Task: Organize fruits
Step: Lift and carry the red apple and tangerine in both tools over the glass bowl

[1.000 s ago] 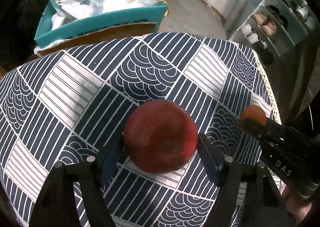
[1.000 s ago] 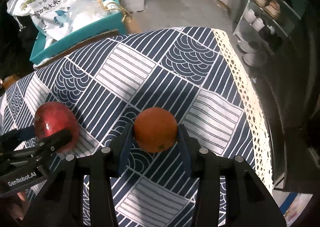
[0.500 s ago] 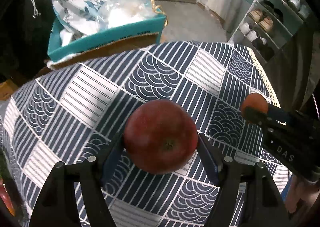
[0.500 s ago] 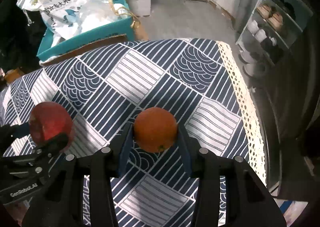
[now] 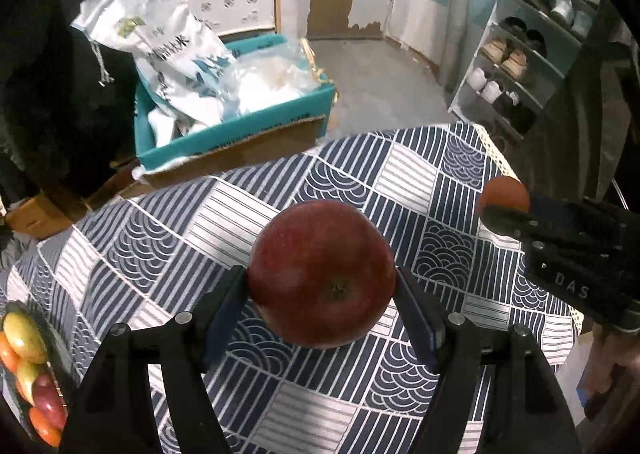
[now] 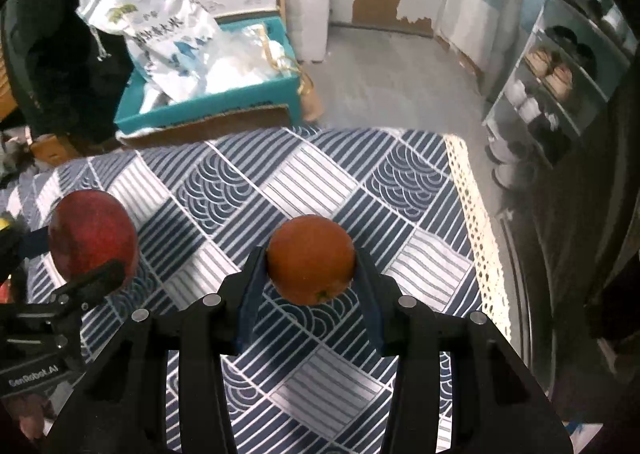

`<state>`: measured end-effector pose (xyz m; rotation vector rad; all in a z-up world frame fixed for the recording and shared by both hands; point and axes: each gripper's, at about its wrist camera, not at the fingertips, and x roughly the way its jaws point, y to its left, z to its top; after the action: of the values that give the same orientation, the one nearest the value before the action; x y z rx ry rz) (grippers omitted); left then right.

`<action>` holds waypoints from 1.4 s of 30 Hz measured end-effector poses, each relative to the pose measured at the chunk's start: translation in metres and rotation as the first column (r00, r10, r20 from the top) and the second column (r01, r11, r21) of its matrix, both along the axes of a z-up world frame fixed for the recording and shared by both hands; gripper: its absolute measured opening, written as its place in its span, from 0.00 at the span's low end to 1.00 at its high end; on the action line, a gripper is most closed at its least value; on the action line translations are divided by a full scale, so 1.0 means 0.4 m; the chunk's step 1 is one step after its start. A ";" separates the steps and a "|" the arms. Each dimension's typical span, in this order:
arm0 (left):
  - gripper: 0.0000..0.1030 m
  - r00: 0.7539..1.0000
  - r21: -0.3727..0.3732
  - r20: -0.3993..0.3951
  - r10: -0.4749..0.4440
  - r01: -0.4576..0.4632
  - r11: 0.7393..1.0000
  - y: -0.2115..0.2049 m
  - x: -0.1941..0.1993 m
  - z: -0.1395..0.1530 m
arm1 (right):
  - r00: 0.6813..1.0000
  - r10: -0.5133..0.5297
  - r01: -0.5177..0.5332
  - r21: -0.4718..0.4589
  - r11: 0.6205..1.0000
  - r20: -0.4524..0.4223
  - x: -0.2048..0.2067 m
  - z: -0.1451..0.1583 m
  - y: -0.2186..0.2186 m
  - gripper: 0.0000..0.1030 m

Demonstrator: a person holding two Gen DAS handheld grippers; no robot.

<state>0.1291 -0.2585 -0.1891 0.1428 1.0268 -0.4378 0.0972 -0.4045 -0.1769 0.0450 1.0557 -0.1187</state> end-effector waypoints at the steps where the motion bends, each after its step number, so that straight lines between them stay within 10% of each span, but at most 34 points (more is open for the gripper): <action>1: 0.73 1.000 -0.001 0.009 0.001 -0.001 1.000 0.009 -0.001 0.012 | 1.000 0.007 -0.007 -0.001 1.000 0.008 -0.002 0.011 0.006 0.42; 42: 0.73 0.959 -0.075 0.158 0.236 -0.227 0.971 0.500 -0.141 0.320 | 0.913 0.334 -0.356 0.057 0.933 0.235 -0.030 0.320 0.417 0.42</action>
<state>0.0727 -0.0585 -0.0612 0.0073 0.8544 -0.2366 0.0853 -0.2375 -0.0489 -0.0392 0.8307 0.2563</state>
